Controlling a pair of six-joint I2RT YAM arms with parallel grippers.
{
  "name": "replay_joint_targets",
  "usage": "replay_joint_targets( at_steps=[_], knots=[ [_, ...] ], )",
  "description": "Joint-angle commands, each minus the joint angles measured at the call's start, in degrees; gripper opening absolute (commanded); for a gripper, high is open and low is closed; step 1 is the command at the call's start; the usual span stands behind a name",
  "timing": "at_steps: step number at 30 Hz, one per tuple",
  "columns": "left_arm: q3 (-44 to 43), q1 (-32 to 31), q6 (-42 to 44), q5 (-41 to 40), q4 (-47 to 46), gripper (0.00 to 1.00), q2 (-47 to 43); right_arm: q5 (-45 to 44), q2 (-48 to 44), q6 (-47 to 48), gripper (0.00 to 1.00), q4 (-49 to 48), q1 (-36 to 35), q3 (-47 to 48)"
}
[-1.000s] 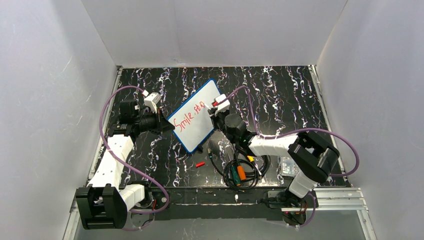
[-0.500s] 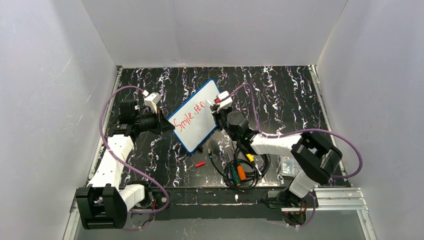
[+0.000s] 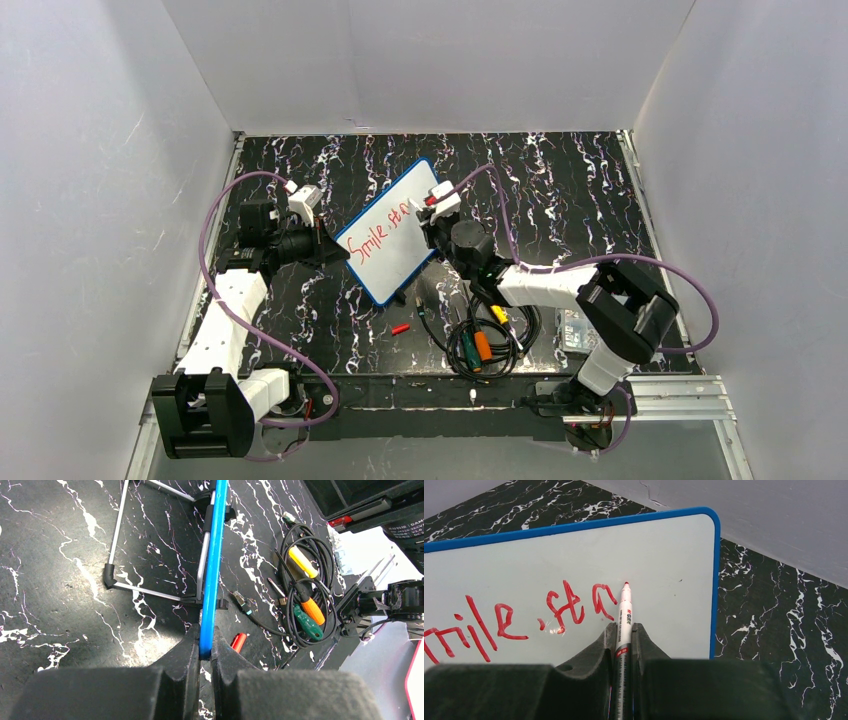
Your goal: Write a sentence on the whiteboard
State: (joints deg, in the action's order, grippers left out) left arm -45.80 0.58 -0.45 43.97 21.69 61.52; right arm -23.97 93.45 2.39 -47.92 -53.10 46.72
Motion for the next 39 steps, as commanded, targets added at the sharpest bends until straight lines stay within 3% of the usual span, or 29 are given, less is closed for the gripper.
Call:
replay_joint_targets(
  at_steps=[1,27,39],
  knots=[
    [-0.3,-0.7,2.5,-1.3,4.0,0.00,0.8,0.5,0.5,0.0,0.01,-1.9,0.1,1.6],
    [-0.4,-0.7,2.5,-1.4,4.0,0.00,0.8,2.8,-1.2,-6.3,0.01,1.2,-3.9,-6.3],
    [-0.3,-0.7,2.4,-1.8,4.3,0.00,0.7,0.3,-12.3,-6.2,0.01,5.4,-6.1,-7.2]
  ],
)
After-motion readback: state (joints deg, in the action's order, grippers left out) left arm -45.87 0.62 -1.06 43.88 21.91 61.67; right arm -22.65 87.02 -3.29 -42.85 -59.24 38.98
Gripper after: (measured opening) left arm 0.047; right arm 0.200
